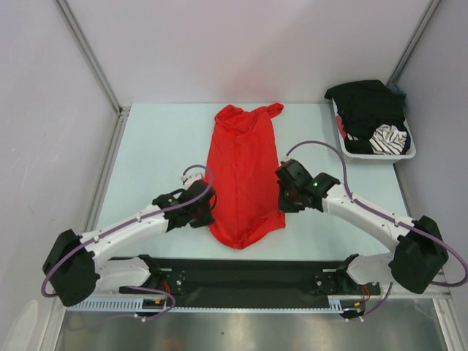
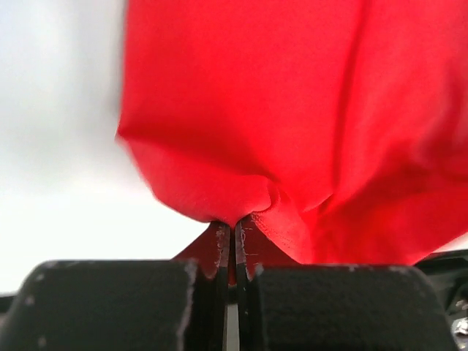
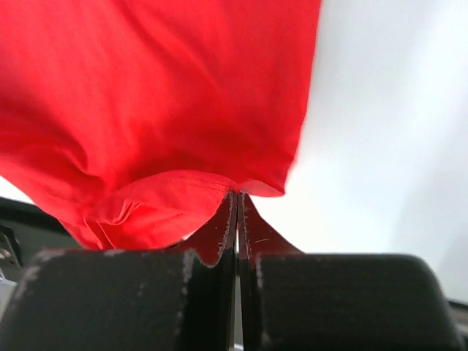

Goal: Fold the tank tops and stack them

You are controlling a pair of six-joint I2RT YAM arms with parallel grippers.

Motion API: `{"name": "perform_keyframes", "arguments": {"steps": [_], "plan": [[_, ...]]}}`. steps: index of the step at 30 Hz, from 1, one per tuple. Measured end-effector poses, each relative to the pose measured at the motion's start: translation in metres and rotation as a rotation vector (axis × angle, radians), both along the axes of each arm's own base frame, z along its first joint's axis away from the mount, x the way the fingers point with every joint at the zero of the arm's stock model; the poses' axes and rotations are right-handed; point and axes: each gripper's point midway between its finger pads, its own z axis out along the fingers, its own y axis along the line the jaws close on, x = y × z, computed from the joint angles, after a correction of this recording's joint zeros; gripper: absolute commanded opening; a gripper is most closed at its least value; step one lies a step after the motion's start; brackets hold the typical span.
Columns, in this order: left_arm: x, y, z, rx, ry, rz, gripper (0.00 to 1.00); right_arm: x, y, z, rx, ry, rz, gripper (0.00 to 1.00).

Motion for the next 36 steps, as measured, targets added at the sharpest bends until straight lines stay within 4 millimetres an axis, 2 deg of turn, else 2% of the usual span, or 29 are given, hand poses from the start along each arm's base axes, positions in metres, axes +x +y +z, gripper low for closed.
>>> {"name": "perform_keyframes", "arguments": {"steps": [4,8,17,21,27,31,36], "plan": [[0.037,-0.016,0.022,-0.012,-0.069,-0.018,0.0,0.03,0.007,0.013,0.012,-0.036,0.009,0.0],[0.076,-0.024,0.04,0.0,-0.117,-0.023,0.01,0.063,0.01,0.025,0.023,-0.07,0.004,0.0],[0.173,-0.028,0.077,0.024,-0.218,0.01,0.0,0.16,0.015,0.059,0.048,-0.16,-0.047,0.0],[0.21,-0.02,0.077,0.043,-0.229,0.04,0.0,0.204,0.011,0.062,0.054,-0.184,-0.082,0.0],[0.257,0.0,0.065,0.051,-0.212,0.095,0.0,0.266,0.005,0.063,0.061,-0.207,-0.119,0.0],[0.28,0.014,0.064,0.033,-0.208,0.13,0.0,0.297,0.003,0.064,0.079,-0.221,-0.128,0.0],[0.31,0.018,0.067,0.001,-0.229,0.146,0.0,0.326,-0.001,0.066,0.108,-0.235,-0.138,0.0]]}}
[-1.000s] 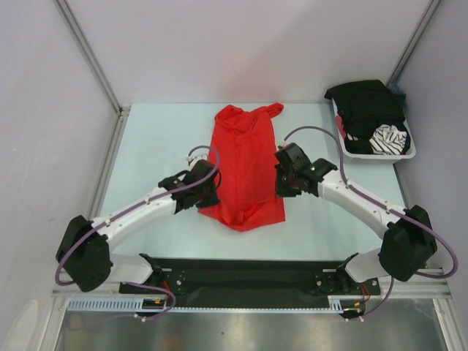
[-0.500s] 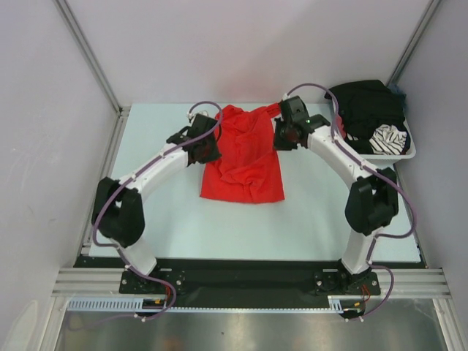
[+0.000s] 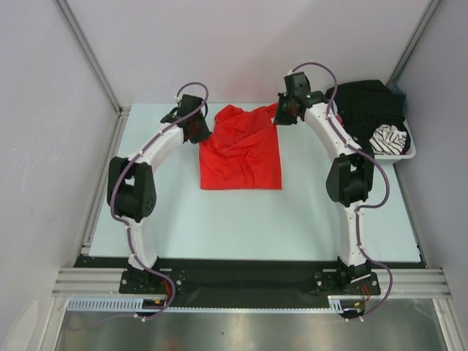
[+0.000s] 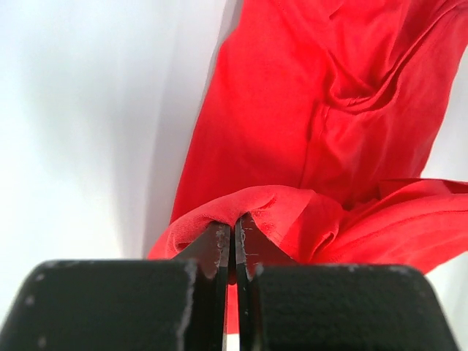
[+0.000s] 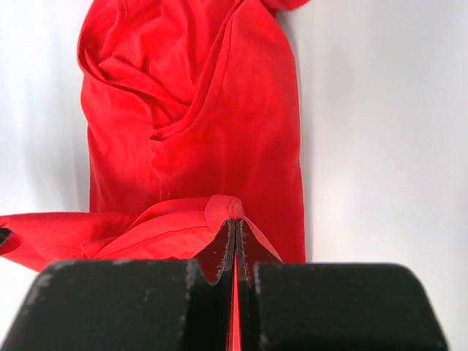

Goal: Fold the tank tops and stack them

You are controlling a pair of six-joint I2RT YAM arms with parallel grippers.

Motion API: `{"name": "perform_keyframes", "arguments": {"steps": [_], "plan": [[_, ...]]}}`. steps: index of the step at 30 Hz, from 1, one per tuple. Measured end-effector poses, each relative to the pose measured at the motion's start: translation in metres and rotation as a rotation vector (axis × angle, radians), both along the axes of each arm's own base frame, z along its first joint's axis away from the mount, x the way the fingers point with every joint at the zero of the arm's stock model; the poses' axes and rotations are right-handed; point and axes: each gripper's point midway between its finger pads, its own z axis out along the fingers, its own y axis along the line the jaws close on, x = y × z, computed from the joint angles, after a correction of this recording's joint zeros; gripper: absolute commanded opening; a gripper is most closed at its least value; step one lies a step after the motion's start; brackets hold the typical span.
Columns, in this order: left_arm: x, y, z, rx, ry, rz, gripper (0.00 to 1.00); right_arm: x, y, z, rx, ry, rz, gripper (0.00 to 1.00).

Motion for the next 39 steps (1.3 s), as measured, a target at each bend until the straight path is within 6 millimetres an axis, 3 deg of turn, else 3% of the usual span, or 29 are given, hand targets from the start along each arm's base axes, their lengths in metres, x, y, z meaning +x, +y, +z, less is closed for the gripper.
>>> {"name": "perform_keyframes", "arguments": {"steps": [12,18,19,20,21,24,27,30,34,39], "plan": [[0.046,-0.015,-0.027,-0.035,0.017,-0.036,0.0,0.027,-0.025,-0.033,0.072,0.056,-0.03,0.0],[0.069,-0.008,-0.047,-0.057,0.033,-0.023,0.03,0.059,-0.019,-0.054,0.163,0.021,-0.023,0.03],[0.073,-0.006,-0.051,-0.062,0.036,-0.019,0.11,0.065,-0.017,-0.061,0.185,0.016,-0.019,0.24],[0.078,-0.003,-0.054,-0.068,0.036,-0.015,0.27,0.07,-0.014,-0.068,0.21,0.015,-0.02,0.43],[0.081,-0.001,-0.057,-0.074,0.034,-0.017,0.57,0.076,-0.012,-0.074,0.229,0.014,-0.023,0.66],[0.092,0.01,-0.065,-0.092,0.034,-0.008,0.91,0.086,-0.013,-0.093,0.249,0.014,-0.028,0.7],[0.094,0.021,-0.069,-0.084,0.037,0.003,1.0,0.084,-0.016,-0.103,0.257,0.033,-0.037,0.67],[0.087,0.028,-0.071,-0.077,0.028,0.008,1.0,0.065,-0.023,-0.109,0.256,0.06,-0.043,0.63],[0.035,0.034,-0.079,-0.073,0.078,0.001,1.0,0.004,-0.037,-0.116,0.238,0.153,-0.062,0.61],[-0.035,0.036,-0.07,-0.073,0.086,-0.016,0.99,-0.073,-0.048,-0.095,0.236,0.155,-0.054,0.52]]}}
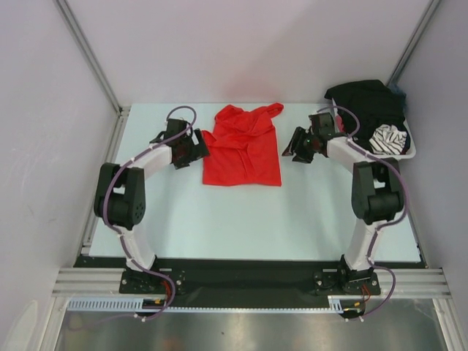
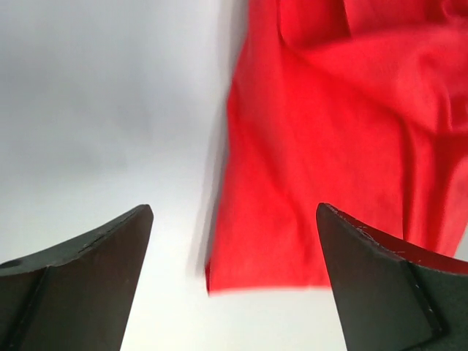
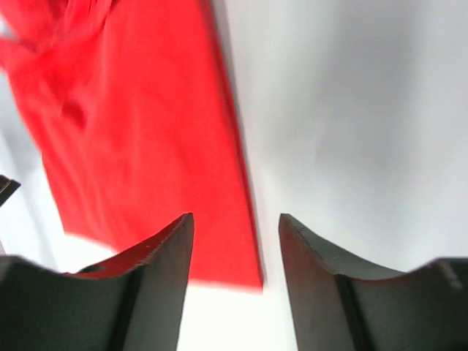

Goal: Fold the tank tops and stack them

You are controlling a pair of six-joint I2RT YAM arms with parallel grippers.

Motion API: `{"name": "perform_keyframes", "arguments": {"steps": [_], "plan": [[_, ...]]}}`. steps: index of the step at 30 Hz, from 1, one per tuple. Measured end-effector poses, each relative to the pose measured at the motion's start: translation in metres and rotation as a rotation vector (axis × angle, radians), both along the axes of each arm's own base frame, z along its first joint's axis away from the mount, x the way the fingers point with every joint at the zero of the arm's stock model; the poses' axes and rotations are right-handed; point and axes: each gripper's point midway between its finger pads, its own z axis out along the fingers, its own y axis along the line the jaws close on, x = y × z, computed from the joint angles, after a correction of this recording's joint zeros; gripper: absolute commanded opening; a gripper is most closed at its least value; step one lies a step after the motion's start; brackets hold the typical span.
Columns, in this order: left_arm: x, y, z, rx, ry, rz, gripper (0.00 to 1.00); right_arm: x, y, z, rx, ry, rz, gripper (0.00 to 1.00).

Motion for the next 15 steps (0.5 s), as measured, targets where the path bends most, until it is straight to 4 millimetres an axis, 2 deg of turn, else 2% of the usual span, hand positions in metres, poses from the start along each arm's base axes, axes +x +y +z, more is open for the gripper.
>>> {"name": "perform_keyframes", "arguments": {"steps": [3,6,10,15], "plan": [[-0.031,-0.009,0.013,-0.007,-0.044,-0.035,0.96,-0.029,0.004,0.009,0.014,-0.02,0.027,0.52],[-0.05,-0.016,0.018,-0.017,-0.076,-0.067,0.92,-0.045,0.014,0.002,0.02,-0.012,0.06,0.54],[-0.066,-0.016,-0.001,-0.008,-0.047,-0.084,0.91,-0.064,0.032,-0.017,-0.002,0.032,0.112,0.58],[-0.085,-0.013,-0.025,0.007,0.01,-0.094,0.9,-0.081,0.047,-0.037,-0.053,0.07,0.148,0.58]]}}
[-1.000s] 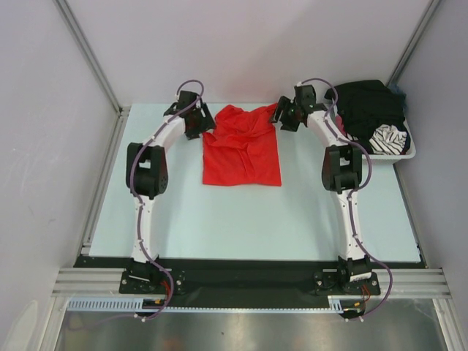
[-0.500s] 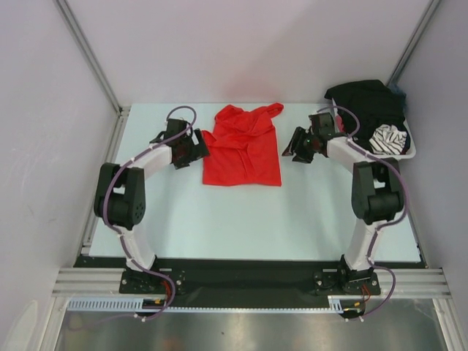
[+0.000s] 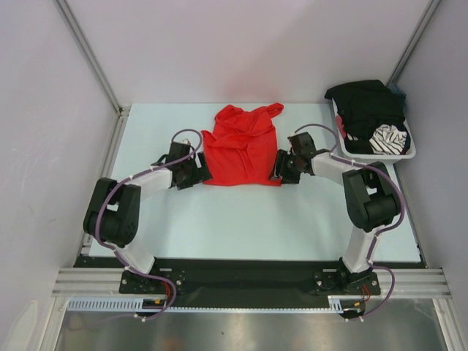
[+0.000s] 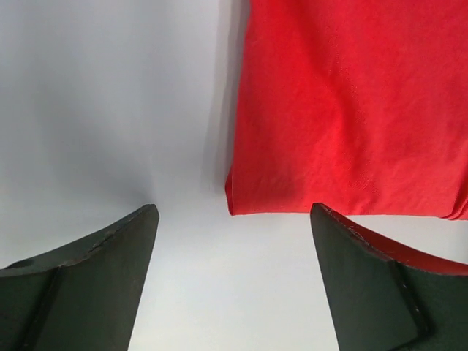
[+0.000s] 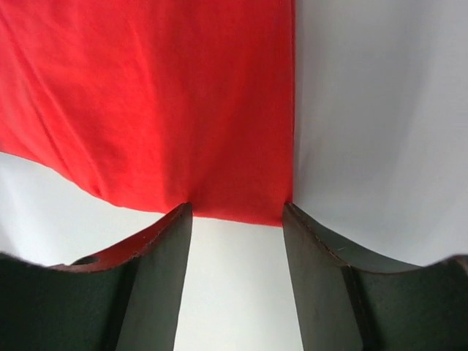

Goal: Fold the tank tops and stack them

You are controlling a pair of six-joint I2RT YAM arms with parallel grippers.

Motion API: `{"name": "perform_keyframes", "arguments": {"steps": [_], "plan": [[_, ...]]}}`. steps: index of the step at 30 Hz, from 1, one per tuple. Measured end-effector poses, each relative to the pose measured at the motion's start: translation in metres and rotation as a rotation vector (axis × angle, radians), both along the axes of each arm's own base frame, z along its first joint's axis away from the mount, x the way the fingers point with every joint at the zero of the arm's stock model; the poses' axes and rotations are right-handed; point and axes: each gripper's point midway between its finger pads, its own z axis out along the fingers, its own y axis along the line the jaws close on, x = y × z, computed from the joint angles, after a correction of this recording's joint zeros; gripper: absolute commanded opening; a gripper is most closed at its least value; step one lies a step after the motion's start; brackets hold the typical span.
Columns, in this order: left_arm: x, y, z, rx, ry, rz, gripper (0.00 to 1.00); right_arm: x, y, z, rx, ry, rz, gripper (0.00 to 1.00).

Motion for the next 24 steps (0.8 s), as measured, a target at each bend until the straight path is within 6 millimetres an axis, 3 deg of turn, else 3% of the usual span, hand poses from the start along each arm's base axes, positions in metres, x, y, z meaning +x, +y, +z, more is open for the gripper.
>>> {"name": "perform_keyframes", "arguments": {"steps": [6,12,15,19,22,24], "plan": [[-0.003,-0.013,-0.005,0.006,-0.009,-0.042,0.88,-0.008,-0.001,-0.01,-0.076,-0.012,-0.018,0.59],[0.004,-0.02,-0.007,0.007,-0.028,-0.061,0.78,-0.009,-0.009,-0.011,-0.103,-0.036,-0.05,0.57],[0.01,-0.021,-0.008,0.007,-0.036,-0.059,0.71,-0.007,-0.01,-0.011,-0.109,-0.042,-0.057,0.51],[0.011,-0.021,-0.011,0.014,-0.033,-0.06,0.48,-0.004,-0.01,-0.014,-0.118,-0.043,-0.064,0.41],[0.01,-0.019,-0.015,0.026,-0.027,-0.061,0.31,-0.002,-0.01,-0.017,-0.147,-0.049,-0.065,0.0],[0.01,-0.018,-0.016,0.035,-0.025,-0.056,0.03,-0.002,-0.012,-0.019,-0.16,-0.047,-0.073,0.0]]}}
